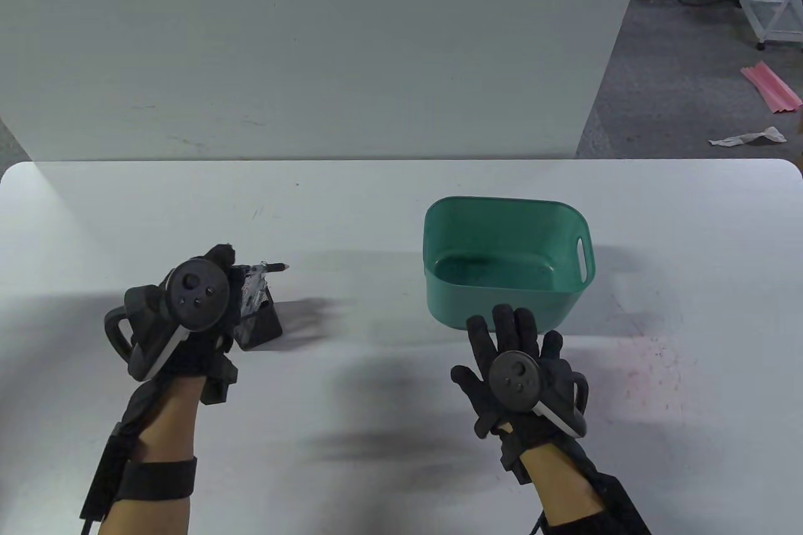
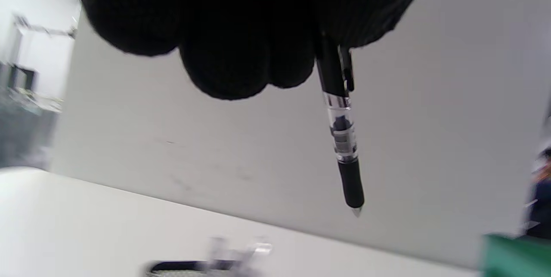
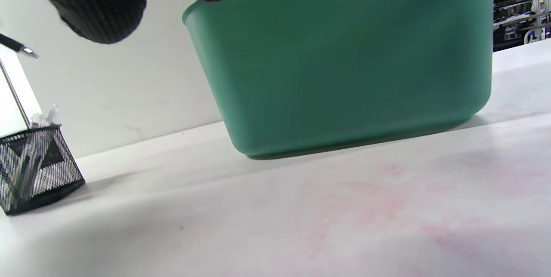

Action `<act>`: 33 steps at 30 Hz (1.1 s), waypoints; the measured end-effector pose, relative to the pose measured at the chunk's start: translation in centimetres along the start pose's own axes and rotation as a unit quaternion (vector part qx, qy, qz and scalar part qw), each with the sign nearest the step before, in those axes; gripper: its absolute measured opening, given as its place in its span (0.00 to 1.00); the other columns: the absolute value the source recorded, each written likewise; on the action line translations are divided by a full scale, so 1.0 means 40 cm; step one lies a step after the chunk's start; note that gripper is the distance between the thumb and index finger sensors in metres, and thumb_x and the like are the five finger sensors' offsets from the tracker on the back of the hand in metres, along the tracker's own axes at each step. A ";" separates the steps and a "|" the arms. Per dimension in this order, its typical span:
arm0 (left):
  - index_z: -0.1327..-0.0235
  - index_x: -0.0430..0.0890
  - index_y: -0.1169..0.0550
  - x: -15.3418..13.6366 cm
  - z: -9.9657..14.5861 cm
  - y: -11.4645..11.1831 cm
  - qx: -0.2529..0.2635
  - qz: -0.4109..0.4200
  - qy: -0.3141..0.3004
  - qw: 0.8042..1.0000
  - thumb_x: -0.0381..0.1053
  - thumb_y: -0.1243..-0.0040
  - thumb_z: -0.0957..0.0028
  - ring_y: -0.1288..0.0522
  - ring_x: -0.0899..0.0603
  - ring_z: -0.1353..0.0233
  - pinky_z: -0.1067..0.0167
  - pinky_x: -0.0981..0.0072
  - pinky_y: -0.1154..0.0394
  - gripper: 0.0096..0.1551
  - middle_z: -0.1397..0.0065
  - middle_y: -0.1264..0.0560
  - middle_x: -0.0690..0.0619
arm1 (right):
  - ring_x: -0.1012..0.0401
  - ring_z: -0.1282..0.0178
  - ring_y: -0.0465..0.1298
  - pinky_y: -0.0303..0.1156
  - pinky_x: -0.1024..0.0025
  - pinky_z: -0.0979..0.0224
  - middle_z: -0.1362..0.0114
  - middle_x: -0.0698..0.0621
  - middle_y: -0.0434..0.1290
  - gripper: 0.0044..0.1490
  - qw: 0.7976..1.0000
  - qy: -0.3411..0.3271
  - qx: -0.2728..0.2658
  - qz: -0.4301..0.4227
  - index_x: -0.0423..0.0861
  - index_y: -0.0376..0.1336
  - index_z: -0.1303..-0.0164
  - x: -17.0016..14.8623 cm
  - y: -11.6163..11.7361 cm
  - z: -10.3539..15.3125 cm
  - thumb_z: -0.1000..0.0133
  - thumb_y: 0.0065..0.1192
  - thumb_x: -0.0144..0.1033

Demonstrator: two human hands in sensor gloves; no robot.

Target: Disassemble pens into components

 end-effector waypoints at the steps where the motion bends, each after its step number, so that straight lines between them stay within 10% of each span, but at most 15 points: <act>1: 0.35 0.56 0.23 0.009 0.011 -0.012 0.003 0.048 -0.007 0.999 0.58 0.38 0.45 0.12 0.47 0.48 0.50 0.50 0.16 0.25 0.40 0.16 0.53 | 0.41 0.14 0.34 0.29 0.25 0.27 0.12 0.43 0.33 0.48 1.000 0.001 -0.004 -0.010 0.57 0.39 0.16 -0.002 -0.003 0.000 0.40 0.51 0.64; 19: 0.35 0.56 0.26 0.101 0.138 -0.388 -0.169 0.365 -0.116 0.908 0.52 0.36 0.46 0.13 0.45 0.43 0.46 0.48 0.18 0.25 0.34 0.19 0.51 | 0.39 0.19 0.57 0.46 0.26 0.25 0.18 0.39 0.59 0.44 0.983 0.006 -0.060 -0.173 0.46 0.55 0.21 -0.017 -0.007 0.001 0.41 0.53 0.63; 33: 0.36 0.57 0.26 0.115 0.168 -0.462 -0.239 0.424 -0.116 0.866 0.51 0.35 0.47 0.14 0.44 0.40 0.44 0.45 0.19 0.24 0.32 0.19 0.52 | 0.47 0.53 0.78 0.70 0.39 0.39 0.53 0.43 0.80 0.32 0.923 0.037 0.059 -0.379 0.41 0.72 0.48 -0.043 0.043 -0.020 0.41 0.55 0.58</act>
Point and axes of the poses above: the tracker on the back of each hand, its own x axis roughly to the thumb side, its own z axis roughly from the fingertips to the wrist, y = z × x, the point moved 2 cm from there along -z, roughly from the wrist to the fingertips
